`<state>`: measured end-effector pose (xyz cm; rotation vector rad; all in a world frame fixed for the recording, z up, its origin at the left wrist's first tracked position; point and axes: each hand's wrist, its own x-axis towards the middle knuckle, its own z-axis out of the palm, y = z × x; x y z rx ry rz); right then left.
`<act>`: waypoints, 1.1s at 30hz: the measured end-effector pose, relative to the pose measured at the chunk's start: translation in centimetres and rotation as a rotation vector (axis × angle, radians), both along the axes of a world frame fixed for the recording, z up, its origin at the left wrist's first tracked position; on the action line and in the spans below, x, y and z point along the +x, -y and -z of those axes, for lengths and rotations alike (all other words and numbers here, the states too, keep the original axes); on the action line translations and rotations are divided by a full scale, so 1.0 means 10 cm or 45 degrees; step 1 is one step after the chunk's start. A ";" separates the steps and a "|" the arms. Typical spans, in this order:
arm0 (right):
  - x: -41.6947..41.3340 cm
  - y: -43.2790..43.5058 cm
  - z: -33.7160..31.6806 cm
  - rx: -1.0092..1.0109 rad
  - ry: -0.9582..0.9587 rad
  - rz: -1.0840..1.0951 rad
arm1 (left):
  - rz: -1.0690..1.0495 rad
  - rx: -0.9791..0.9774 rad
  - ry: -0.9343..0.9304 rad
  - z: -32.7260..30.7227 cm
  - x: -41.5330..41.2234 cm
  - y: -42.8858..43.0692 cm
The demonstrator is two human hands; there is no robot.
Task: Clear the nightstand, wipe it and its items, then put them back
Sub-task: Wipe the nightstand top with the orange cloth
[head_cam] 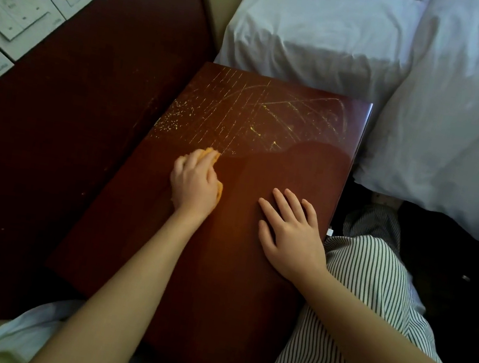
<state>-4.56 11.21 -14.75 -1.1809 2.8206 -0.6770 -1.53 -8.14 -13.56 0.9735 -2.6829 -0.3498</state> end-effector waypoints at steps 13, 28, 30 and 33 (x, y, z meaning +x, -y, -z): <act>0.00 0.00 0.01 0.024 0.015 -0.001 | -0.179 0.018 -0.026 -0.01 0.02 0.18; 0.01 0.00 0.00 0.013 0.002 0.012 | -0.045 0.052 -0.063 -0.04 0.25 0.41; 0.01 0.00 0.00 0.019 -0.006 0.007 | -0.161 0.032 -0.067 -0.04 0.12 0.38; 0.01 0.00 -0.01 0.020 0.002 0.002 | -0.162 0.046 -0.080 -0.04 -0.06 0.26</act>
